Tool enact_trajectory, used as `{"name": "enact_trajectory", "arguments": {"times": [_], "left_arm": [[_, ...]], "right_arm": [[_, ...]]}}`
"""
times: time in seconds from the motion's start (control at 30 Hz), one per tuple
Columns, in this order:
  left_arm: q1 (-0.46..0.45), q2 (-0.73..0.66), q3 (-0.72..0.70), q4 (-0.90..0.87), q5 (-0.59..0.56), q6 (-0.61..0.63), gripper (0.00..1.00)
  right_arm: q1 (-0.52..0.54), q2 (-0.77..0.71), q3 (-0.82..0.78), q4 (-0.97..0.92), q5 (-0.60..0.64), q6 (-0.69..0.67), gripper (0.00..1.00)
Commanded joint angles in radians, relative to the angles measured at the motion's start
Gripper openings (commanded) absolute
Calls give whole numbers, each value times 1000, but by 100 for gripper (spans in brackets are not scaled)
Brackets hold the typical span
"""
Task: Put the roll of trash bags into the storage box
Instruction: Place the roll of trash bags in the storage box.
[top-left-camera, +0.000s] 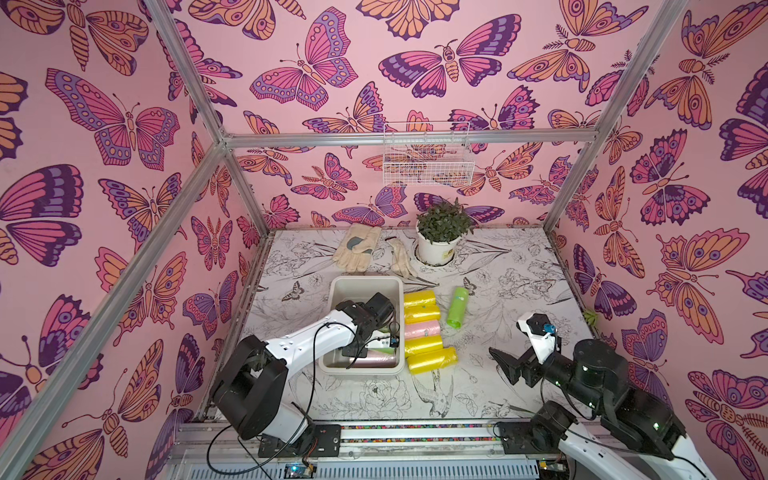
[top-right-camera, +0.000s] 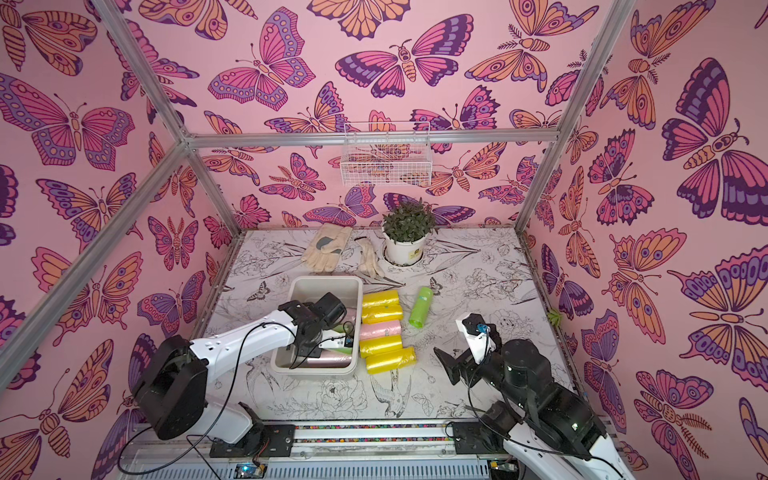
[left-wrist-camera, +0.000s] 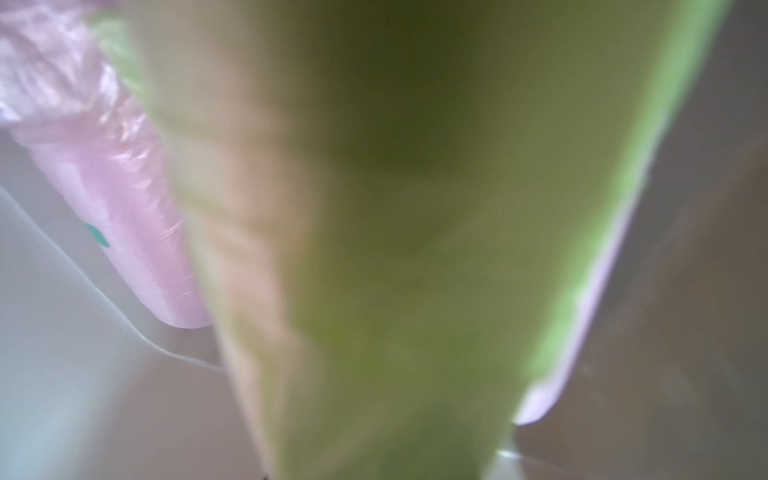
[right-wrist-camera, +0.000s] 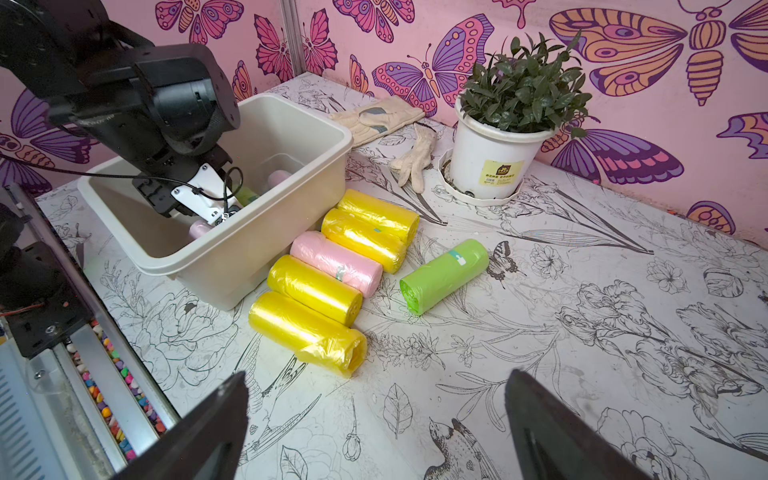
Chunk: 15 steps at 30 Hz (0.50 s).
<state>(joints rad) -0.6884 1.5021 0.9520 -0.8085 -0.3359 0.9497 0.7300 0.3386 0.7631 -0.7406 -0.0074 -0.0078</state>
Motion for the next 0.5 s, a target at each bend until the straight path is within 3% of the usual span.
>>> {"name": "enact_trajectory", "arguments": {"times": [0.0, 0.1, 0.27, 0.3, 0.33, 0.47], "left_arm": [[20, 35, -4, -11, 22, -25, 22], [26, 43, -6, -6, 31, -31, 37], [32, 51, 6, -1, 36, -46, 54], [33, 47, 8, -1, 38, -48, 73], [33, 46, 8, 2, 39, -50, 100], [34, 19, 10, 7, 20, -51, 100]], "right_arm": [[8, 13, -4, 15, 10, 2, 99], [8, 16, -4, 17, 7, 2, 99], [8, 17, -4, 16, 10, 2, 99], [8, 16, -5, 16, 9, 2, 99], [9, 16, -4, 15, 10, 2, 99], [8, 20, -7, 20, 17, 6, 99]]}}
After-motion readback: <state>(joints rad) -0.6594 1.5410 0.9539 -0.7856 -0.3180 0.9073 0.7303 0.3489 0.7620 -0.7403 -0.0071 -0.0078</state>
